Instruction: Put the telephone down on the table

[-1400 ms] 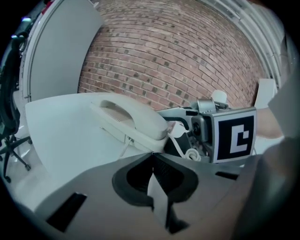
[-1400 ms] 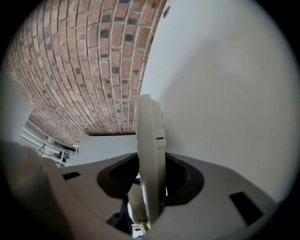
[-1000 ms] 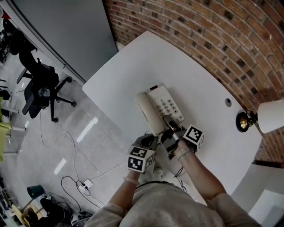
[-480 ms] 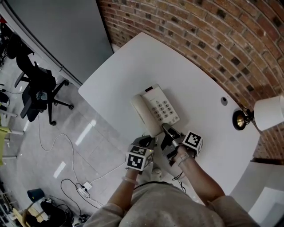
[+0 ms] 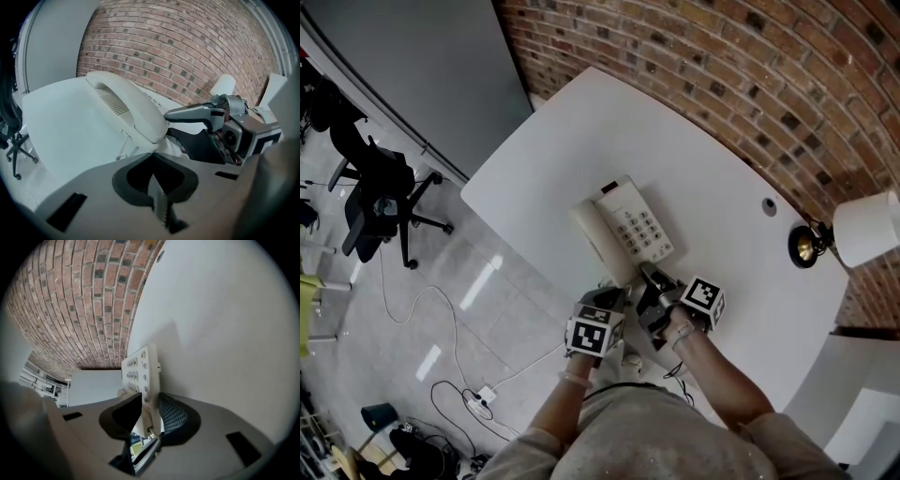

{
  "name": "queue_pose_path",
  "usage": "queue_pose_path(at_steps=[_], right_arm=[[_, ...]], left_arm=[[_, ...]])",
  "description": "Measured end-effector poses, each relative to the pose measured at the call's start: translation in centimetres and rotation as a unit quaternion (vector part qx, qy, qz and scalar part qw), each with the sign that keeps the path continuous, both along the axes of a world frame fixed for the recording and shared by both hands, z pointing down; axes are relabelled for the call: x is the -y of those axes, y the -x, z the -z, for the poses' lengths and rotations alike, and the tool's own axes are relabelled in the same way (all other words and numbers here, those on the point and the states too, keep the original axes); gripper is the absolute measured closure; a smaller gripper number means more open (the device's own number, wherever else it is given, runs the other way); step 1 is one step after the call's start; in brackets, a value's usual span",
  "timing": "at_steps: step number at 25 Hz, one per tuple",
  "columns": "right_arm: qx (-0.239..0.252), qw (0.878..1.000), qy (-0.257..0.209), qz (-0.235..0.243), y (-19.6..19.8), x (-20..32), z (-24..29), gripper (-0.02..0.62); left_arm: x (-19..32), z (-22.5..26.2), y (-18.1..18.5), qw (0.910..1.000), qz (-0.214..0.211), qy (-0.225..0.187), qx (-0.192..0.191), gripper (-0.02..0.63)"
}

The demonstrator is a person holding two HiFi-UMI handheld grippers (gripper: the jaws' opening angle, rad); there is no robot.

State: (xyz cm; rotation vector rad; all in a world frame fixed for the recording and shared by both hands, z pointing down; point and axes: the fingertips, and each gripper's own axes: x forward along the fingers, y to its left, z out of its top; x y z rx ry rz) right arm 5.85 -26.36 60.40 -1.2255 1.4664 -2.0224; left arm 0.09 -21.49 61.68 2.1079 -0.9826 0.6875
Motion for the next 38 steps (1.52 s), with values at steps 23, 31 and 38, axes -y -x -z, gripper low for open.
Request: queue_pose_path(at_steps=[23, 31, 38], right_arm=[[-0.038, 0.999, 0.010, 0.004, -1.6, -0.3, 0.1, 0.506], [-0.093, 0.991, -0.089, 0.047, -2.2, 0.0, 3.7, 0.555], [-0.185, 0.956, -0.198, 0.113, -2.5, 0.0, 7.5, 0.588]], left_arm=[[-0.7, 0.7, 1.1, 0.9998, 0.013, -0.012, -0.002, 0.601], [-0.5, 2.8, 2.4, 0.9985, 0.036, -0.040, -0.014, 0.601], [0.1, 5.1, 4.9, 0.9944, 0.068, -0.082, 0.002, 0.601]])
